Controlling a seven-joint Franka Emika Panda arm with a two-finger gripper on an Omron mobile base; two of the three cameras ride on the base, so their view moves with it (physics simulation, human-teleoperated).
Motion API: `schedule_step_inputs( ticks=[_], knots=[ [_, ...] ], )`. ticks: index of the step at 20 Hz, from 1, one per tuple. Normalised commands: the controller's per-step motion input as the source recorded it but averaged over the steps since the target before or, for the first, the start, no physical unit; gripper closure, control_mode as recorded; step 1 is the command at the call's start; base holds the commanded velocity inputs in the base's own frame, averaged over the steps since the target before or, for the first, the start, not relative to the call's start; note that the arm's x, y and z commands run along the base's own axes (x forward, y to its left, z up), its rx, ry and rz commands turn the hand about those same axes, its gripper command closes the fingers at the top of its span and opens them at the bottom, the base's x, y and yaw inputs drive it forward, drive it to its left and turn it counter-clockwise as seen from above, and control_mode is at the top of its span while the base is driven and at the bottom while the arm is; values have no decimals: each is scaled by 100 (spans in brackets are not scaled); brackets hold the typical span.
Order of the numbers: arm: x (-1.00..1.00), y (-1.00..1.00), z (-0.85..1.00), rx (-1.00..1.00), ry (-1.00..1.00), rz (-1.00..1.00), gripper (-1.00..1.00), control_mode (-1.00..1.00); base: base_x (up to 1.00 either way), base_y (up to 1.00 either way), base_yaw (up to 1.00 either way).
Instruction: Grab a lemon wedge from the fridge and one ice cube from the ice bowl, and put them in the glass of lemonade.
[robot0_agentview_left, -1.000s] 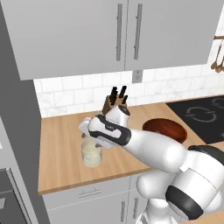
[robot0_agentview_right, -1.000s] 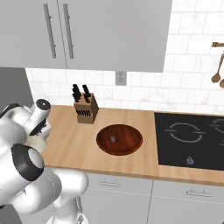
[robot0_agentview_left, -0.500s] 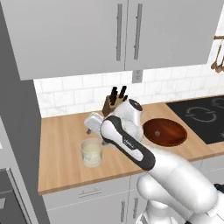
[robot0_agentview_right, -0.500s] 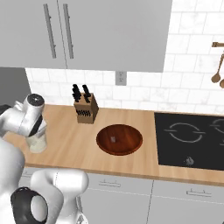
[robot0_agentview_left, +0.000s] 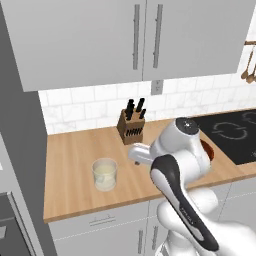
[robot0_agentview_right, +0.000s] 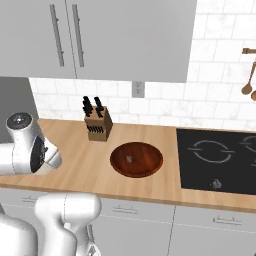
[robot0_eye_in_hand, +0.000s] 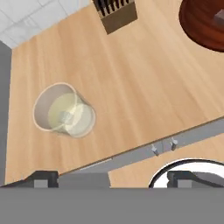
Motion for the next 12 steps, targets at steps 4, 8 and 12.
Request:
schedule_step_inputs(
  ticks=[4, 8, 12],
  knots=[
    [-89, -100, 80, -29, -28, 12, -100, -100, 0, 0, 0],
    [-84, -100, 64, -22, -20, 11, -100, -100, 0, 0, 0],
    [-45, -47, 8, -3, -14, 22, -100, -100, 0, 0, 0]
  ],
)
